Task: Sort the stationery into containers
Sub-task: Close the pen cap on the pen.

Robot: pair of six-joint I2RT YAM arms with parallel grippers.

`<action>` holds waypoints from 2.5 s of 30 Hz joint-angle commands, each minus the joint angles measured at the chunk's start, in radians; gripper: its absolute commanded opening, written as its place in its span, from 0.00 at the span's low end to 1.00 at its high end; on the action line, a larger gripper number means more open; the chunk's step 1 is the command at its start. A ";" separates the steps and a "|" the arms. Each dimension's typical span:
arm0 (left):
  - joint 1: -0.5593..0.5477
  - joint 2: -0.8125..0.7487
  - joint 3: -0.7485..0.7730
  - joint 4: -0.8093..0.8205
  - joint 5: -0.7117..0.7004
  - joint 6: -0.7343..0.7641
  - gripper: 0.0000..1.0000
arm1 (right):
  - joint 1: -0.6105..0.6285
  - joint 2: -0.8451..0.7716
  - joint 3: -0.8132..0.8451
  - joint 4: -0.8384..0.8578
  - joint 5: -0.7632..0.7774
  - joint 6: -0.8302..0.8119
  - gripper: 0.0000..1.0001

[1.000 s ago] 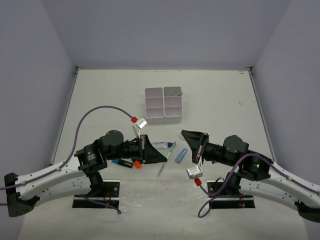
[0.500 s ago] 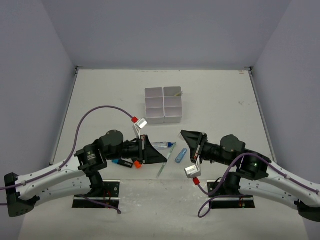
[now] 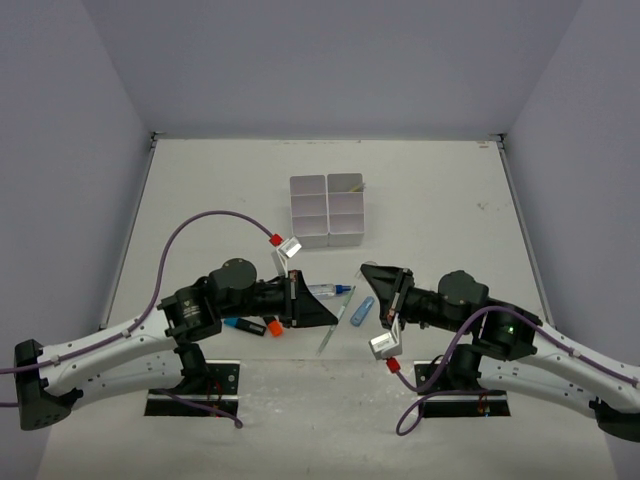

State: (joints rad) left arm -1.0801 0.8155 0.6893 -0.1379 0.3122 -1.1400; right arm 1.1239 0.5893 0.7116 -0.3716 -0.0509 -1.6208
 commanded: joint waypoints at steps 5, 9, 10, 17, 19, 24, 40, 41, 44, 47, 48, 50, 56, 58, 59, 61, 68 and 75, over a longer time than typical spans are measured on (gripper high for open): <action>0.003 -0.015 0.052 0.033 0.002 0.037 0.00 | 0.008 0.026 0.006 -0.027 0.006 0.022 0.00; 0.003 -0.021 0.055 0.019 -0.007 0.041 0.00 | 0.007 0.025 0.009 -0.025 -0.003 0.024 0.00; 0.003 -0.019 0.055 0.020 -0.007 0.042 0.00 | 0.008 0.023 0.008 -0.022 -0.004 0.024 0.00; 0.003 -0.009 0.046 0.026 -0.004 0.042 0.00 | 0.007 0.011 0.012 -0.015 0.003 0.030 0.00; 0.003 -0.008 0.046 0.024 -0.012 0.042 0.00 | 0.008 0.009 0.015 -0.019 0.002 0.030 0.00; 0.003 0.000 0.057 0.023 -0.015 0.048 0.00 | 0.008 0.007 0.012 -0.022 0.000 0.032 0.00; 0.005 0.013 0.068 0.012 -0.033 0.059 0.00 | 0.011 0.009 0.013 -0.024 -0.014 0.030 0.00; 0.005 0.014 0.070 0.011 -0.033 0.061 0.00 | 0.011 0.009 0.012 -0.024 -0.014 0.028 0.00; 0.009 0.014 0.072 0.008 -0.036 0.062 0.00 | 0.014 0.010 0.011 -0.026 -0.011 0.027 0.00; 0.016 0.018 0.071 0.006 -0.036 0.065 0.00 | 0.017 0.009 0.008 -0.020 -0.011 0.025 0.00; 0.017 0.020 0.069 0.004 -0.036 0.065 0.00 | 0.018 0.009 0.008 -0.019 -0.009 0.025 0.00; 0.022 0.022 0.062 0.011 -0.030 0.062 0.00 | 0.021 0.009 0.008 -0.019 -0.007 0.022 0.00; 0.032 0.022 0.047 0.024 -0.015 0.057 0.00 | 0.025 0.015 0.009 -0.009 0.004 0.021 0.00; 0.034 0.024 0.045 0.026 -0.014 0.059 0.00 | 0.027 0.012 0.007 -0.007 -0.003 0.019 0.00; 0.037 0.024 0.043 0.027 -0.013 0.059 0.00 | 0.028 0.009 0.005 -0.004 -0.008 0.017 0.00; 0.039 0.026 0.042 0.029 -0.018 0.061 0.00 | 0.033 0.010 0.003 -0.005 -0.007 0.012 0.00; 0.050 0.038 0.056 0.043 -0.015 0.084 0.00 | 0.042 0.019 -0.009 0.002 -0.001 -0.007 0.00; 0.053 0.048 0.056 0.074 0.015 0.115 0.00 | 0.046 0.019 -0.010 -0.001 0.001 -0.025 0.00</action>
State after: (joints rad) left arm -1.0409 0.8591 0.7124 -0.1205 0.3087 -1.0733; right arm 1.1569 0.6041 0.7081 -0.4015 -0.0422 -1.6200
